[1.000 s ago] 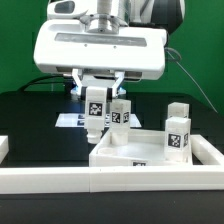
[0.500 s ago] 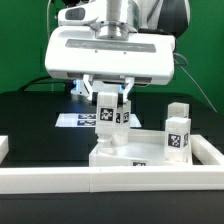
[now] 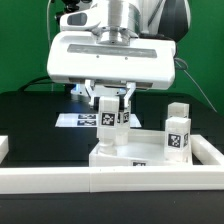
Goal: Assemble square table
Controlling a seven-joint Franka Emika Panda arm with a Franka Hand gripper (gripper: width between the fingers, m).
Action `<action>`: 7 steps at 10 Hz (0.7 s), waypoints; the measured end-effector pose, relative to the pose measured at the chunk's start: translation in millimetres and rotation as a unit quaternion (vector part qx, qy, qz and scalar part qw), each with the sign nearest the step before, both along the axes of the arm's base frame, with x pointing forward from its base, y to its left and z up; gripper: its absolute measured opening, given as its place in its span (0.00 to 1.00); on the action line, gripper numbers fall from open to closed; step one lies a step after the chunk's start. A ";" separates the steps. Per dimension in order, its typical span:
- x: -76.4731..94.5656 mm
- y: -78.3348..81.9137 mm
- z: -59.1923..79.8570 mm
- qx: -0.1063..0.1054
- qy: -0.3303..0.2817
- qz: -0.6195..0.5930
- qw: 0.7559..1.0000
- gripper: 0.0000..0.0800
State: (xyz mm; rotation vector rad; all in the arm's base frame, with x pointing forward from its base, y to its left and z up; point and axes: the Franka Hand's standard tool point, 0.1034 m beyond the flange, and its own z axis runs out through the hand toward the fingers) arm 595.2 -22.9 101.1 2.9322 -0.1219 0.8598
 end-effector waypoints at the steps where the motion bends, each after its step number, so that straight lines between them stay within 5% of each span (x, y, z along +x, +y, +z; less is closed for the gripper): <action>1: -1.6 1.6 -1.3 0.000 0.002 0.001 1.000 0.36; 7: -1.1 4.3 -1.8 0.000 0.003 0.004 1.000 0.36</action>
Offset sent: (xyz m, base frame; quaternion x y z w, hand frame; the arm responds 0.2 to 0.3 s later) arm -0.0032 0.0021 -0.0031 -0.0039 0.0013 0.0062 1.0000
